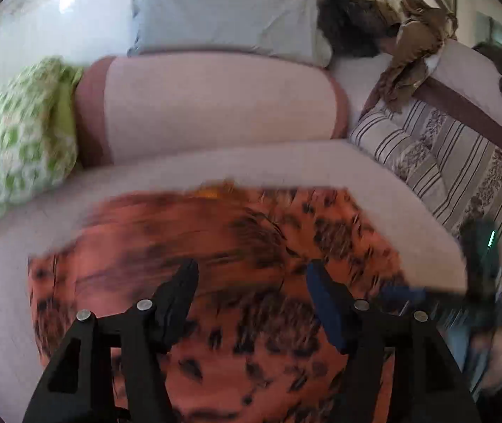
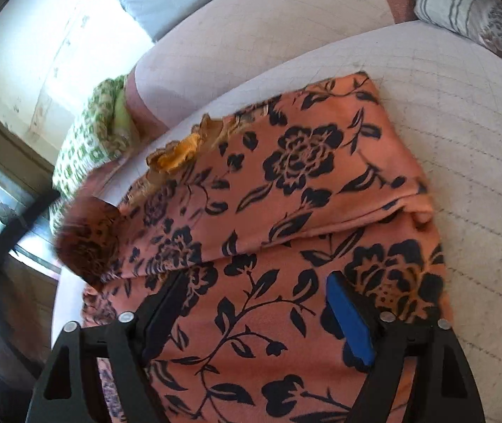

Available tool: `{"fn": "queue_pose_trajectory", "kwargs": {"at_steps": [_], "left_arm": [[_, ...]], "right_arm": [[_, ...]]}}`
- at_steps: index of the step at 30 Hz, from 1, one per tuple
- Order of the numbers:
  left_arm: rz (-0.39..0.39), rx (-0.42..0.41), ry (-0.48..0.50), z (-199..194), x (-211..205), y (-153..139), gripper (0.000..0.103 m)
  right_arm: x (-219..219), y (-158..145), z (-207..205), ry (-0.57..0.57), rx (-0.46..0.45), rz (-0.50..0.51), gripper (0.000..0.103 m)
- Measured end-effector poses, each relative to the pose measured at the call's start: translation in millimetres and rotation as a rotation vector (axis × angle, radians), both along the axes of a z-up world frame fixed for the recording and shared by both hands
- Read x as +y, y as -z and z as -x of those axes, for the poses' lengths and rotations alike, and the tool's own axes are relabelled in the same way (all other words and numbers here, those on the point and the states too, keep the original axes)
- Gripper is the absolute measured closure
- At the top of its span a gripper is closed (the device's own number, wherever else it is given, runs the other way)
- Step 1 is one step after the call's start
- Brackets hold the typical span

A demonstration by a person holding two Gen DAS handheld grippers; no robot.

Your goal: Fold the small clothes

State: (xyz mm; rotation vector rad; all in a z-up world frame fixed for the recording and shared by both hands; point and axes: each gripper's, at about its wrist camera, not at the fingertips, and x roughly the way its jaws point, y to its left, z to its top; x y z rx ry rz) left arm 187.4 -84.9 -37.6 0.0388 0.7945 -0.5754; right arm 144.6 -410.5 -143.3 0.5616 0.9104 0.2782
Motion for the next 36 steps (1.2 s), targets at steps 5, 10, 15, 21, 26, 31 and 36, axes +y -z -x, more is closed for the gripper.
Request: {"fn": "queue_pose_trajectory", "kwargs": {"at_steps": [5, 10, 15, 21, 26, 31, 36], "left_arm": [[-0.080, -0.013, -0.324, 7.1, 99.0, 20.9, 0.028], [-0.039, 0.173, -0.552, -19.2, 186.4, 56.7, 0.028], [0.023, 0.226, -0.522, -21.6, 187.7, 79.4, 0.028], [-0.063, 0.199, -0.490, -30.3, 173.3, 91.9, 0.028], [-0.051, 0.195, -0.479, -21.6, 177.6, 87.5, 0.028], [-0.011, 0.166, -0.482, -28.0, 184.7, 68.0, 0.028], [-0.060, 0.154, -0.467, -52.7, 186.3, 61.7, 0.027]], "right_arm": [[-10.0, -11.1, -20.1, -0.004, -0.006, -0.069, 0.015], [3.0, -18.3, -72.5, -0.021, 0.002, -0.077, 0.015], [28.0, 12.7, -136.3, -0.086, 0.164, -0.028, 0.019], [54.7, -22.8, -126.3, -0.169, 0.109, 0.191, 0.096], [34.1, -61.2, -81.1, -0.093, -0.013, 0.357, 0.092], [16.0, 1.8, -86.5, -0.080, 0.150, 0.342, 0.048], [8.2, -22.6, -95.0, -0.009, 0.034, 0.220, 0.021]]}}
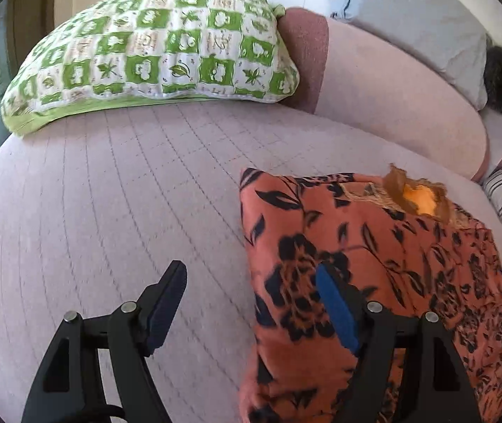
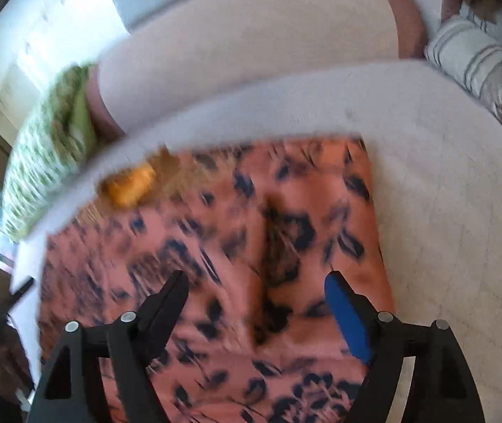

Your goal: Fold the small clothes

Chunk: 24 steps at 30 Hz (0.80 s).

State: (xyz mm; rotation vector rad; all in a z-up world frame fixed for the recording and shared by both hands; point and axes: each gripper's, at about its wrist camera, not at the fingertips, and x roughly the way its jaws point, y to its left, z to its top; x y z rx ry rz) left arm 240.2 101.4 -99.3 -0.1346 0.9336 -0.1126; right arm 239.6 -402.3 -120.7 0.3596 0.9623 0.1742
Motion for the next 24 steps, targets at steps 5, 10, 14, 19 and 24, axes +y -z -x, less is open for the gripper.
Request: {"fn": "queue_pose_trajectory", "kwargs": {"at_steps": [5, 10, 14, 19, 24], "left_arm": [[0.000, 0.029, 0.045, -29.6, -16.6, 3.5, 0.041], [-0.033, 0.021, 0.074, -39.9, -23.9, -0.4, 0.092], [-0.096, 0.022, 0.076, -41.2, -26.5, 14.8, 0.087], [-0.039, -0.011, 0.045, -26.8, -13.5, -21.2, 0.076], [0.012, -0.054, 0.183, 26.1, -31.8, -42.8, 0.065]], "right_arm": [[17.8, 28.6, -49.5, -0.051, 0.083, -0.021, 0.035], [21.1, 10.0, -42.3, -0.093, -0.013, 0.115, 0.092], [34.0, 39.5, -56.2, -0.118, 0.088, 0.217, 0.072], [17.9, 13.0, -24.6, 0.000, -0.035, 0.161, 0.018], [35.6, -15.1, 5.3, -0.120, -0.100, -0.104, 0.018]]}}
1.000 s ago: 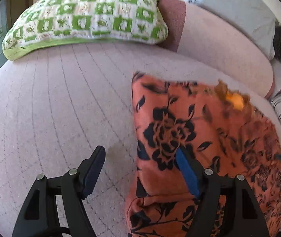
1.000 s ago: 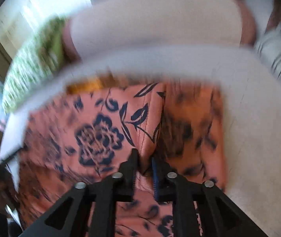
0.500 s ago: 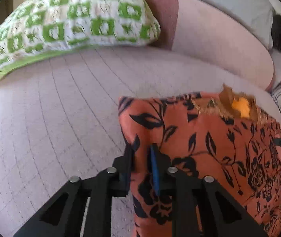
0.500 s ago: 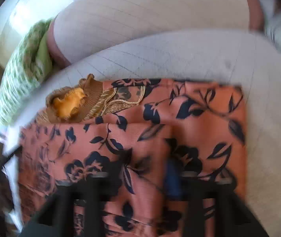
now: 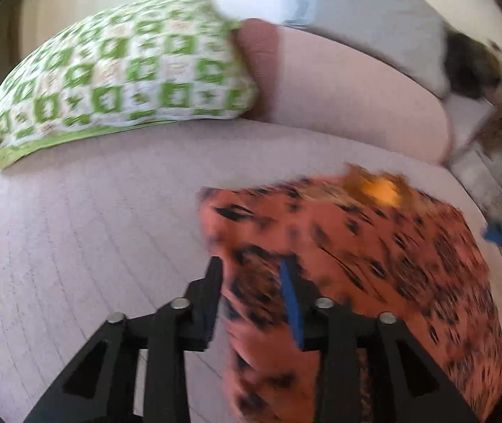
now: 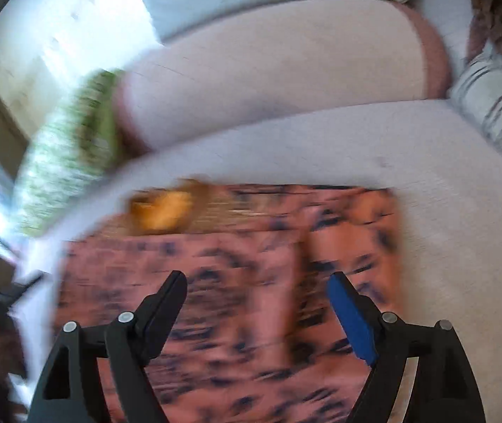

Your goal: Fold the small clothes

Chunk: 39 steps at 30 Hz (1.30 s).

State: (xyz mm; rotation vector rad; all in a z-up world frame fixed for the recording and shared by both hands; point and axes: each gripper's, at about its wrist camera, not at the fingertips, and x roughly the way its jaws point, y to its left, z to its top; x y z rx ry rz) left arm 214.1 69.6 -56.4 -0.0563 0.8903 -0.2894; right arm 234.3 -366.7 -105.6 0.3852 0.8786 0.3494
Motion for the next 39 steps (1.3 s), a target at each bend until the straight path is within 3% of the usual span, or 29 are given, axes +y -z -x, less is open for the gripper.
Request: {"fn": "queue_pose_trajectory", "kwargs": {"at_steps": [2, 4, 5, 7, 9, 11, 12, 13, 15, 17, 18, 20, 23, 27, 32, 36, 39], "left_arm": [[-0.061, 0.044, 0.034, 5.2, -11.9, 12.8, 0.065], [-0.122, 0.159, -0.003, -1.7, -10.2, 44.1, 0.064], [-0.076, 0.154, -0.020, -0.8, -3.3, 48.2, 0.063], [-0.082, 0.142, -0.040, 3.0, 0.0, 42.4, 0.065], [-0.102, 0.130, -0.042, 6.5, -1.9, 41.7, 0.066], [-0.087, 0.129, -0.057, 7.9, -1.8, 48.7, 0.063], [-0.081, 0.124, -0.065, 8.0, -0.5, 49.3, 0.062], [-0.082, 0.125, -0.073, 10.7, -0.8, 47.6, 0.062], [-0.119, 0.144, -0.103, 19.7, 1.7, 38.2, 0.054], [-0.109, 0.102, -0.092, 41.5, 7.7, 18.7, 0.050], [-0.094, 0.087, -0.084, 46.1, 15.5, 11.6, 0.046], [-0.046, 0.059, -0.076, 77.4, 24.5, -3.8, 0.030], [0.049, 0.039, -0.131, 143.9, 43.8, -17.0, 0.021], [0.129, 0.114, -0.154, 217.6, 52.6, 0.6, 0.021], [0.089, 0.187, -0.093, 268.0, 34.3, 30.0, 0.021], [0.075, 0.244, -0.120, 277.5, 23.6, 49.9, 0.021], [0.053, 0.230, -0.119, 282.7, 17.0, 47.2, 0.021]], "right_arm": [[12.1, 15.9, -2.9, -0.100, 0.072, -0.118, 0.018], [4.7, 49.6, -9.5, -0.064, 0.191, -0.085, 0.020], [-6.4, 72.0, -10.2, -0.004, 0.253, -0.104, 0.043], [-14.7, 62.1, -1.5, 0.064, 0.225, -0.013, 0.086], [-12.6, 45.8, 8.3, 0.057, 0.167, 0.044, 0.085], [-9.2, 45.8, 10.1, 0.024, 0.162, -0.004, 0.083], [-11.9, 44.5, 7.7, 0.003, 0.184, -0.021, 0.077], [-3.4, 57.4, 3.4, -0.022, 0.227, -0.016, 0.057], [-7.5, 56.8, 13.0, 0.005, 0.218, -0.038, 0.058], [-10.5, 31.3, 34.1, 0.055, 0.169, 0.032, 0.031], [-13.9, 20.2, 44.8, 0.057, 0.127, 0.054, 0.028], [-21.5, 1.5, 71.6, 0.046, 0.096, 0.076, 0.027], [-50.0, 0.4, 128.8, 0.054, 0.140, 0.116, 0.026], [-104.1, 25.9, 220.1, 0.070, 0.256, 0.140, 0.026], [-128.3, 57.7, 296.9, 0.037, 0.331, 0.076, 0.026], [-118.1, 70.9, 307.5, 0.014, 0.330, 0.051, 0.026], [-102.5, 84.8, 300.3, 0.017, 0.365, 0.073, 0.026]]}}
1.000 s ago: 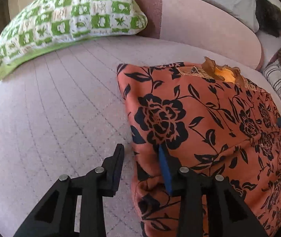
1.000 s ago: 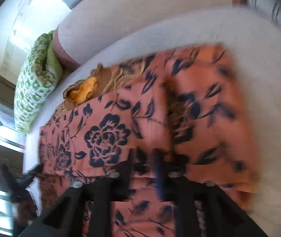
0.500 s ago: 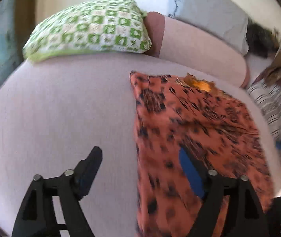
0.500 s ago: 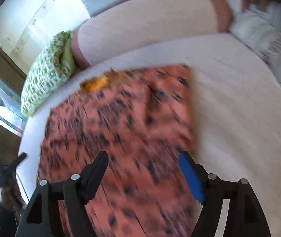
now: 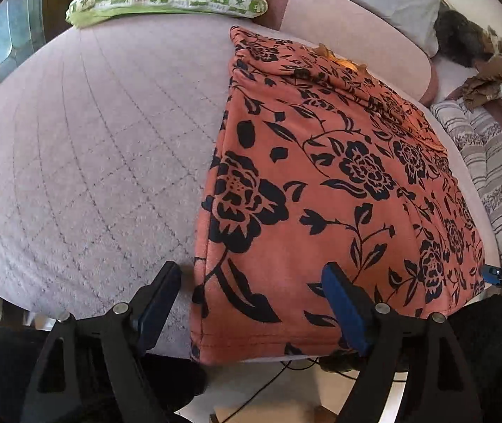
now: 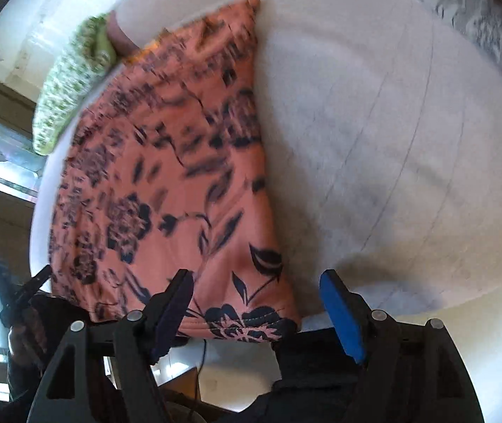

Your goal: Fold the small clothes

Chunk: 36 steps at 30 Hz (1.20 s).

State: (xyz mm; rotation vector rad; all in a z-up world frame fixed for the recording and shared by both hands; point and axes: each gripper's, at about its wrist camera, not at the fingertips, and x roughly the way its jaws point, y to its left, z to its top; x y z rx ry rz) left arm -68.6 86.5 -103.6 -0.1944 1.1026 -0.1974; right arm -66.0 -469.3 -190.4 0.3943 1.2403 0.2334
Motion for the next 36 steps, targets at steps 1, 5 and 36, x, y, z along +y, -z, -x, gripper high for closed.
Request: {"fn": "queue_pose_trajectory", "kwargs": {"at_steps": [1, 5, 36], "left_arm": [[-0.002, 0.011, -0.002, 0.4, -0.8, -0.1, 0.021], [0.023, 0.027, -0.044, 9.9, 3.9, 2.0, 0.021], [0.044, 0.069, -0.148, 9.5, 27.4, 7.1, 0.046]], "right_arm": [[5.6, -3.2, 1.9, -0.011, -0.017, 0.023, 0.029], [7.2, -9.7, 6.3, -0.005, -0.035, 0.026, 0.066], [-14.6, 5.4, 4.0, 0.088, -0.014, -0.112, 0.033]]}}
